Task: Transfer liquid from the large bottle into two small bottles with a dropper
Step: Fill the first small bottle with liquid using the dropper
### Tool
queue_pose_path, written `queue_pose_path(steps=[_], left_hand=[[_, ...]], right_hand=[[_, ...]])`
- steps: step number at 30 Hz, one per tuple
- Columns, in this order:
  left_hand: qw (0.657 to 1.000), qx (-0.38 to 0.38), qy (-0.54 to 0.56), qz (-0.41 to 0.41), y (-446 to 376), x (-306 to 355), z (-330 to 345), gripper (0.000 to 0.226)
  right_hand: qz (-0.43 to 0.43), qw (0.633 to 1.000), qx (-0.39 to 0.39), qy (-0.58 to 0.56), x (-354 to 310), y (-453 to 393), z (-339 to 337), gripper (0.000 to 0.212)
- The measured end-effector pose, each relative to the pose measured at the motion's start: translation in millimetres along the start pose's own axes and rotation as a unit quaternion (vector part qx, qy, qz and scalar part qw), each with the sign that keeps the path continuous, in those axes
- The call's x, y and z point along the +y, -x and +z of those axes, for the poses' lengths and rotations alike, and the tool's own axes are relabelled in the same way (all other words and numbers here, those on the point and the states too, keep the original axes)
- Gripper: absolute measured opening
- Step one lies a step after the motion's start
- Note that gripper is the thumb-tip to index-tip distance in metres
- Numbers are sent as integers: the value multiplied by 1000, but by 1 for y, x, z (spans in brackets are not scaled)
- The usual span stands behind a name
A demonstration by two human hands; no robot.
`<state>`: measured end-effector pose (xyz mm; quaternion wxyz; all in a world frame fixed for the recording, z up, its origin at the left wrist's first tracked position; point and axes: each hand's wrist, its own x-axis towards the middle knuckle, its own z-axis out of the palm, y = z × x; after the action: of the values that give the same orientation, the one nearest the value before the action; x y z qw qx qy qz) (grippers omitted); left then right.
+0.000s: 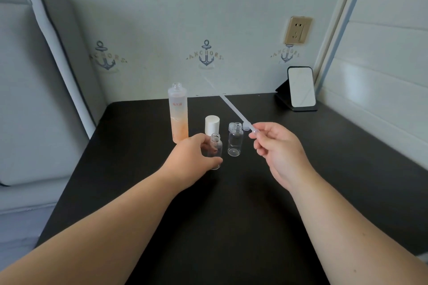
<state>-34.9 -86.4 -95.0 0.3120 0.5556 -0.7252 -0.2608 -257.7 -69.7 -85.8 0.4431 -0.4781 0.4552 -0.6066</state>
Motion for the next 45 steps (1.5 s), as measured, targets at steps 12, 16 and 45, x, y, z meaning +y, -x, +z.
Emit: queue_pose_path(steps=[12,16,45], left_hand=[[998,-36,-17,50,26,7,1,28],[998,-26,7,52,31,9,-2,65],[974,168,111,-105,-40,-15,-29,20]], right_hand=[[6,997,19,-69,-13,-22,-1,17],[8,998,15,-67,-13,-26,-4,17],[6,989,-12,-146,-3,-24,-6,23]])
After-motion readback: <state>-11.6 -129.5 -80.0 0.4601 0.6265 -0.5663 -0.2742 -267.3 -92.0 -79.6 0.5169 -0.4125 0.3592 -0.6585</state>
